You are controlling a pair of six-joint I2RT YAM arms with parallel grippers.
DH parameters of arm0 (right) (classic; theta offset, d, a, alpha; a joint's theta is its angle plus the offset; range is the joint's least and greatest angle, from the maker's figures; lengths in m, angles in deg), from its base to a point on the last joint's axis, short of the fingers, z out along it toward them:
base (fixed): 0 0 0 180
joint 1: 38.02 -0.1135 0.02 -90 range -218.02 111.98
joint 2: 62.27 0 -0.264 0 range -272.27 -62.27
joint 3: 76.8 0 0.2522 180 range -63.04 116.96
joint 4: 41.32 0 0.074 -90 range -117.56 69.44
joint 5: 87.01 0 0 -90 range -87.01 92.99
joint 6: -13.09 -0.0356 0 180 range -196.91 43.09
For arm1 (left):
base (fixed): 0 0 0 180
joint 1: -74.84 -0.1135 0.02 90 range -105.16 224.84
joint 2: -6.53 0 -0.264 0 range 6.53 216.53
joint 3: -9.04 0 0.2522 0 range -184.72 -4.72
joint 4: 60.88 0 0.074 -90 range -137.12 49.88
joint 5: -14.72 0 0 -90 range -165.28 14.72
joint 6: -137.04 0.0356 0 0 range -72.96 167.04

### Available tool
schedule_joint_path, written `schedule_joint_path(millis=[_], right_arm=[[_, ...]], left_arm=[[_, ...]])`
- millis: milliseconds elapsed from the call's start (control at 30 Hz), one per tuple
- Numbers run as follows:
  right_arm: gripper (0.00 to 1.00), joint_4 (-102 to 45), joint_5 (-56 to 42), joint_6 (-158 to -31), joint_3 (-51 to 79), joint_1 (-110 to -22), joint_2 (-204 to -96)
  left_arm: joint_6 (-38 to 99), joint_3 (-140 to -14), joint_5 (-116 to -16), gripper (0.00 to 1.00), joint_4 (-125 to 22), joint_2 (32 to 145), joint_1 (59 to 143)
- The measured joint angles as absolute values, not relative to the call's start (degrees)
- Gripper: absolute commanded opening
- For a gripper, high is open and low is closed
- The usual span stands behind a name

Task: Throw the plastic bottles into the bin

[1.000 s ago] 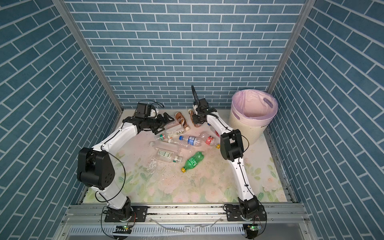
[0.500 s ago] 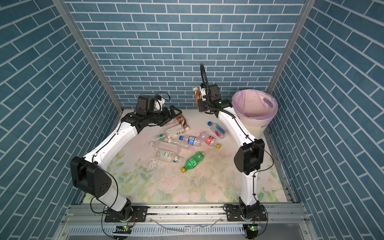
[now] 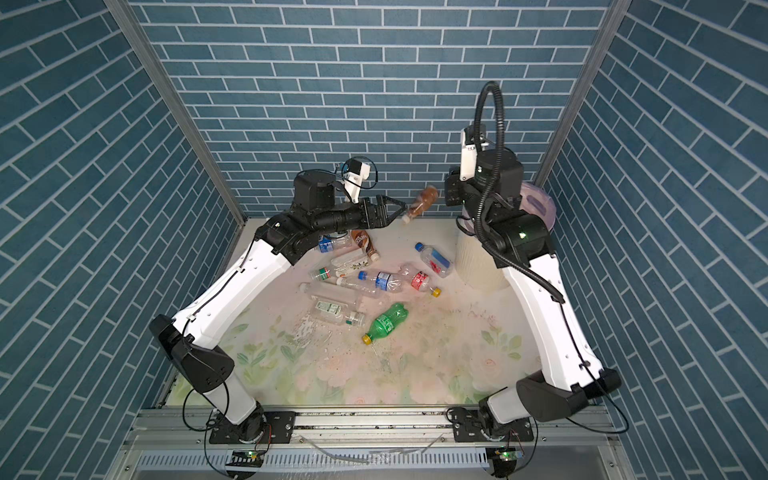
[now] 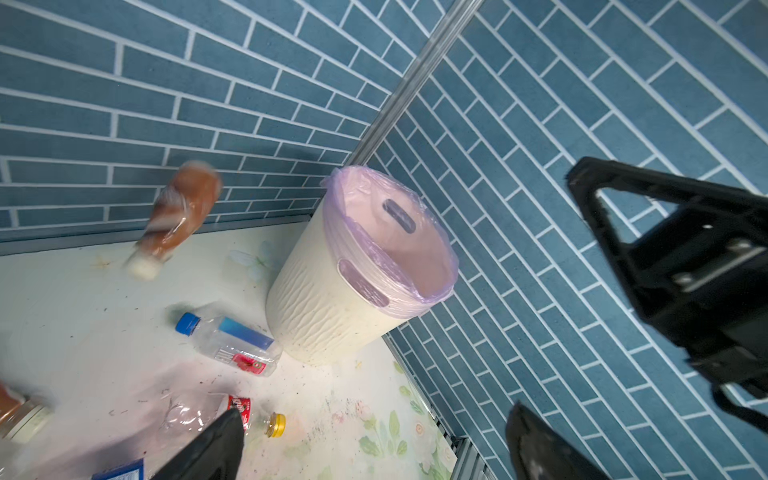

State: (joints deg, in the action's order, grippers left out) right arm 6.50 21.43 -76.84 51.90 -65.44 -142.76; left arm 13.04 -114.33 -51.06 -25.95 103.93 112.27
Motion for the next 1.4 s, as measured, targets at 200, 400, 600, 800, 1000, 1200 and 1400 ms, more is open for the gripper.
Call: schedule_joint_path(millis=[200,400,600,800,1000,1200,1400], right_arm=[[0.36,4.3,26.5,-74.9,49.2,-64.5,-136.8],[0.40,2.8,25.9,-75.6,39.6,-63.2,-139.8],[0.42,3.7,23.3,-76.7,36.1,-63.0,-146.1],[0.45,2.2,22.2,-77.1,36.1,-62.9,-145.7],[0.47,1.9,21.2,-77.4,36.1,-62.9,-145.7],[0.53,1.2,19.6,-80.1,35.9,-62.9,-146.3],[0.70,-0.7,17.5,-87.8,35.8,-62.9,-152.9]], left_arm=[[13.5,-112.6,-52.8,0.99,-27.5,104.1,112.5],[13.6,-111.3,-54.6,0.99,-27.1,105.6,112.3],[13.6,-110.7,-55.3,0.99,-25.4,106.5,112.1],[13.3,-110.0,-55.9,0.99,-25.1,106.6,111.6],[12.5,-109.8,-55.9,0.99,-25.0,107.2,111.0],[11.8,-108.9,-56.0,0.99,-24.8,107.6,110.3],[8.5,-103.8,-55.1,0.99,-25.7,107.6,107.7]])
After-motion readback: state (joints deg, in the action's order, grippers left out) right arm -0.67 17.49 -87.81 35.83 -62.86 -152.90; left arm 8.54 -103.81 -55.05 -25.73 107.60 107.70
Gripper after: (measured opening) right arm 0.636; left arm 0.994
